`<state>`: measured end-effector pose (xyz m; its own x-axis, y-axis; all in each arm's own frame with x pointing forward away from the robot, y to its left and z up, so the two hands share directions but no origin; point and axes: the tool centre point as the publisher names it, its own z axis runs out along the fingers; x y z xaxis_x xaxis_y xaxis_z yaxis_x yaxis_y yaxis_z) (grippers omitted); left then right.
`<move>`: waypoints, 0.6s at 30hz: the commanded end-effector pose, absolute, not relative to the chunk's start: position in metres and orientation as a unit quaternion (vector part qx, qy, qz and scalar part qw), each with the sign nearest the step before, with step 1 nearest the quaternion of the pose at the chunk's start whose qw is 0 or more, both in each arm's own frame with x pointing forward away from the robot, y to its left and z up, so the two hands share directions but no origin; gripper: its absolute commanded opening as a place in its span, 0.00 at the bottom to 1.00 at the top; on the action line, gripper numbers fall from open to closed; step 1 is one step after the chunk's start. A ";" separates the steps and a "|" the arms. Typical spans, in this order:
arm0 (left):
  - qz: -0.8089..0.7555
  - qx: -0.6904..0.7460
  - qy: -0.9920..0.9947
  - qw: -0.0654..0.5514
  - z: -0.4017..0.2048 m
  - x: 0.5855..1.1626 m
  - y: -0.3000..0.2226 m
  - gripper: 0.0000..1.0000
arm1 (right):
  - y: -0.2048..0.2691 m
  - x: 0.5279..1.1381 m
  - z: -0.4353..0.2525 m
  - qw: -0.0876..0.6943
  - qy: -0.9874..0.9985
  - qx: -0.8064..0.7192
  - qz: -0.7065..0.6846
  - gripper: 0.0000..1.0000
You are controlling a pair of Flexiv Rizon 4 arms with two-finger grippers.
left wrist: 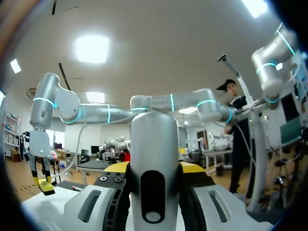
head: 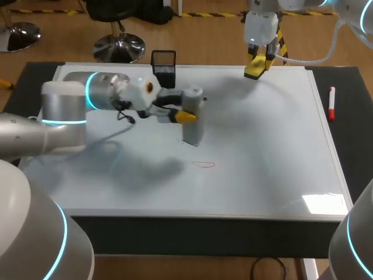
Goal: Pick up the inspection probe, press it on each red-marked spot on the whiteboard one by one, put down the probe, pick up the eraser, and wipe off all the red marks.
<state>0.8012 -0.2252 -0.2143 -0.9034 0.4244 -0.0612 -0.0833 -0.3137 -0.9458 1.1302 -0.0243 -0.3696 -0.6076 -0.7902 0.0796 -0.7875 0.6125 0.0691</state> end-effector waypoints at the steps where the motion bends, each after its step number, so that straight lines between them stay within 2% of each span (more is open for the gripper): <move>1: 0.798 -0.155 -0.554 0.178 -0.224 0.800 -0.249 0.00 | -0.025 1.131 -0.367 0.054 -0.896 0.441 -0.013 0.00; 18: 0.781 -0.158 -0.577 0.180 -0.251 0.786 -0.260 0.00 | -0.025 1.131 -0.367 0.054 -0.896 0.441 -0.013 0.00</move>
<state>0.7903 -0.2612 -0.2509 -0.8810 0.4714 -0.0395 -0.1012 -0.2693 -0.9577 1.1302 -0.0243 -0.3695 -0.6076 -0.7903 0.0797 -0.7875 0.6124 0.0692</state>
